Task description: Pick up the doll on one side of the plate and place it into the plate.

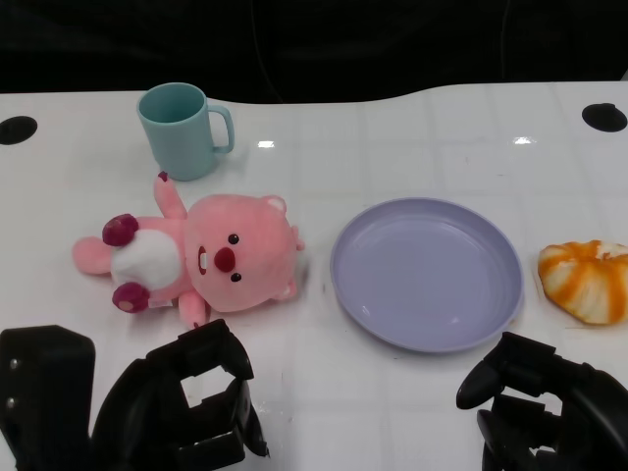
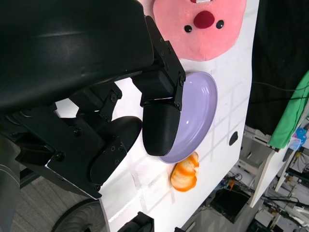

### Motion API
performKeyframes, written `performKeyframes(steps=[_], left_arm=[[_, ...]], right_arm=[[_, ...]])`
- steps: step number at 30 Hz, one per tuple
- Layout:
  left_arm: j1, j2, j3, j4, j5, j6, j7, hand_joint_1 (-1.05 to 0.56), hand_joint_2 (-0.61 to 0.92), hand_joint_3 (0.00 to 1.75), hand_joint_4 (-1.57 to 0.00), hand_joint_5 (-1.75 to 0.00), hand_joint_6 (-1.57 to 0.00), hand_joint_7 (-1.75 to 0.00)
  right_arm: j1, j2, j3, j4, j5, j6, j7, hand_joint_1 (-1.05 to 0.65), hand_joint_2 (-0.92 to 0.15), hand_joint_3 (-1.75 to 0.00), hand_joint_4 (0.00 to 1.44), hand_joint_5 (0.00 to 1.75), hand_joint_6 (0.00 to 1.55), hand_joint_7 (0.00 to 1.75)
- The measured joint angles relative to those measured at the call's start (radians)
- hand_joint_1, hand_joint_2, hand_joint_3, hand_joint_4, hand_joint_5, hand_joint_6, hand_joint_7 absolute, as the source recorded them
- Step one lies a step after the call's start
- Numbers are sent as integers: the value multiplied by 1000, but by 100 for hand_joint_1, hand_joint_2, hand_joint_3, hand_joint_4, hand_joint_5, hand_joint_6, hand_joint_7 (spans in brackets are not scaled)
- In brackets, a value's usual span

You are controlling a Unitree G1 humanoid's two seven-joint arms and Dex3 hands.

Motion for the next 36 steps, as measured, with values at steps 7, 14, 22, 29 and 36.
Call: performKeyframes(steps=[7,14,22,29,36], left_arm=[[0,2,1,1,0,0,-1,-8,48,143,-89,-175,-73,-175],[0,2,0,1,7,-1,-1,-8,47,144,-89,-175,-73,-175],[-1,2,1,2,8,-3,-13,-9,47,143,-89,-175,-72,-175],[-1,2,6,3,8,-3,-13,-9,48,142,-88,-175,-72,-175],[-1,0,6,2,8,-3,-13,-7,48,141,-87,-175,-72,-172]], right_arm=[[0,2,1,2,-4,-14,1,-14,-67,-104,66,175,47,150],[0,2,1,2,-3,-14,1,-13,-68,-103,66,175,47,150],[0,2,1,2,-5,-14,1,-12,-68,-103,66,175,47,149],[0,2,1,2,-13,-14,1,-12,-68,-103,65,175,48,148],[0,2,1,2,-13,-14,1,-13,-68,-103,64,175,48,147]])
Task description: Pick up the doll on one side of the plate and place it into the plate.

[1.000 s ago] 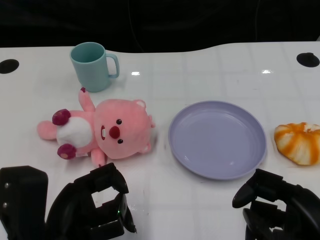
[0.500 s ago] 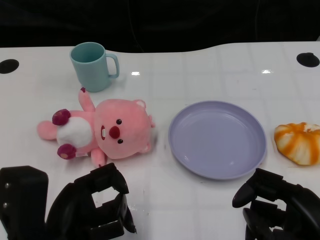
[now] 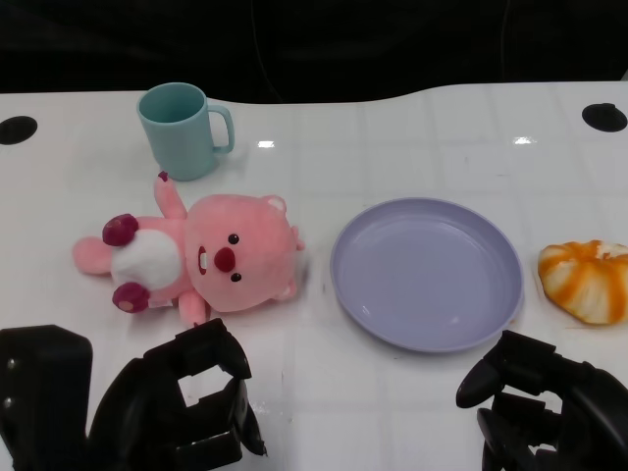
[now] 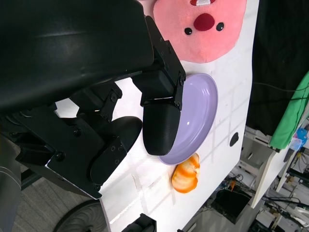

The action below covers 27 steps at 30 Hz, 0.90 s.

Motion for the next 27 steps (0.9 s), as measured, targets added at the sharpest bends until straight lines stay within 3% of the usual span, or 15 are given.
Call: performKeyframes(steps=[1,8,12,17,20,24,27], left_arm=[[0,-1,0,0,0,-1,0,-7,49,141,-87,-175,-73,-171],[0,-23,14,-4,-28,-21,-1,-15,46,130,-77,-151,-76,-112],[1,-31,29,-5,-39,-66,-22,-17,47,124,-67,-150,-69,-96],[1,-30,35,-33,-49,-103,-38,-21,61,88,-50,-127,-63,-54],[0,-15,34,-54,-32,-131,-39,-24,70,70,-38,-118,-59,-45],[-10,36,19,-62,47,-185,-57,-35,88,31,-23,-110,-51,-31],[-34,90,-4,-61,142,-249,-77,-40,92,21,-18,-100,-46,-23]], right_arm=[[0,0,0,0,0,0,0,-13,-68,-103,64,175,48,147],[0,0,-1,0,3,0,2,-13,-69,-102,64,175,48,147],[0,0,0,0,1,0,2,-13,-69,-102,65,175,48,147],[2,0,3,-1,-4,0,0,-14,-68,-102,65,175,48,148],[4,0,4,-4,-4,1,-3,-14,-68,-102,64,175,48,148],[5,1,4,-5,-1,0,-1,-14,-68,-103,65,175,48,148],[6,1,3,-6,3,2,-1,-15,-68,-102,65,175,48,148]])
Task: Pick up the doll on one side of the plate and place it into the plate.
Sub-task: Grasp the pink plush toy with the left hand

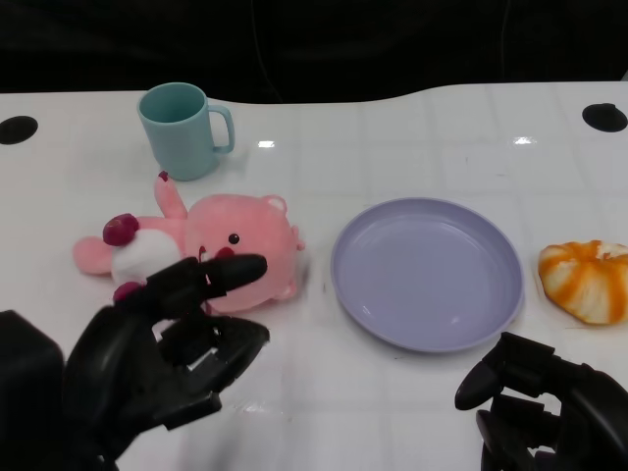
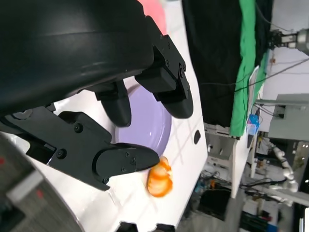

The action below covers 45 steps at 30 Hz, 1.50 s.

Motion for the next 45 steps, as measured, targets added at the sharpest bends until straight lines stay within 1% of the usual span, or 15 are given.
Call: performKeyframes(steps=[2,4,10,14,17,20,22,25,27,31,35,41,45], left_arm=[[-13,32,-3,1,47,-36,-11,-40,92,19,-16,-95,-45,-20],[-31,67,-10,11,111,-72,-21,-46,92,17,-14,-87,-41,-14],[-97,161,-14,54,274,-155,-35,-50,92,9,-6,-80,-34,-7],[-130,208,-22,69,378,-174,-37,-53,92,6,-1,-74,-31,-4],[-159,257,-45,81,492,-185,-37,-57,92,6,0,-65,-27,-1],[-194,294,-54,89,580,-184,-42,-59,92,7,0,-50,-21,-1],[-219,324,-71,92,644,-178,-52,-62,92,7,0,-43,-18,0],[-250,361,-101,100,760,-166,-58,-62,92,6,0,-35,-16,0],[-268,374,-122,107,817,-157,-68,-62,92,5,0,-33,-16,-1],[-316,402,-177,140,959,-139,-105,-61,92,3,0,-22,-13,0],[-373,425,-231,168,1074,-110,-178,-60,90,1,0,-21,-10,0],[-455,423,-284,237,1169,-75,-272,-57,84,0,0,-16,-13,-1],[-509,409,-318,330,1205,-62,-300,-57,82,0,0,-15,-12,-1]], right_arm=[[1,0,-1,0,2,0,0,-14,-68,-102,65,175,48,148],[1,0,-2,0,4,0,1,-14,-68,-102,65,175,48,148],[2,0,-3,0,5,1,1,-14,-68,-101,66,175,48,148],[2,0,-3,0,4,1,1,-14,-68,-101,66,175,48,147],[3,0,-3,0,4,2,0,-14,-69,-101,65,175,48,147],[3,0,-3,0,5,4,-1,-14,-69,-101,65,175,48,147],[4,0,-3,0,6,5,-1,-13,-69,-101,65,175,48,148],[5,0,-3,-1,7,5,-1,-13,-69,-101,66,175,48,147],[6,0,-2,-1,7,5,-1,-13,-69,-101,66,175,48,147],[9,0,-2,-6,4,9,-10,-13,-69,-100,65,175,48,147],[12,0,-2,-8,5,11,-9,-13,-69,-101,65,175,48,148],[16,0,-2,-11,6,13,-10,-13,-69,-101,66,175,48,148],[18,-1,-1,-19,2,18,-11,-12,-69,-102,66,175,48,148]])
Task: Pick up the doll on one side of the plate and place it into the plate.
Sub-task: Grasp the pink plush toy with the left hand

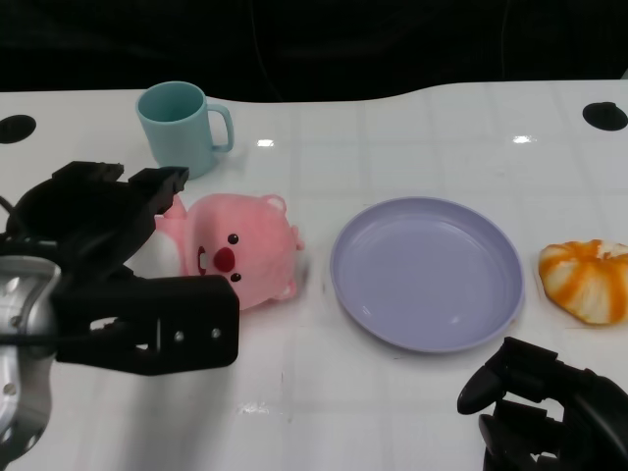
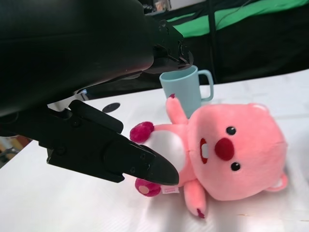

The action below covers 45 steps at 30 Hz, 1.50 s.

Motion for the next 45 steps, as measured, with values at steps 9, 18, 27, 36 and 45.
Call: performKeyframes(steps=[9,18,27,36,45], left_arm=[[-103,-58,-51,247,26,-10,8,-59,83,0,-1,-15,-12,0],[-176,-111,-95,467,25,-57,89,-62,83,0,-2,-16,-14,-1],[-236,-156,-124,656,9,-122,197,-58,84,0,-1,-16,-15,0],[-314,-208,-150,879,-25,-182,318,-55,85,0,-8,-17,-21,-3],[-404,-271,-167,1136,-63,-243,449,-42,89,1,-37,-12,-45,-2]], right_arm=[[4,0,2,-17,-6,5,-3,-13,-67,-102,66,175,48,148],[6,-1,2,-20,-6,5,0,-14,-67,-103,67,175,49,148],[10,-1,2,-23,-4,13,0,-14,-67,-105,66,175,48,148],[14,-1,2,-23,-6,13,2,-13,-66,-105,67,175,49,148],[16,-1,2,-23,-8,12,3,-12,-66,-105,66,175,49,148]])
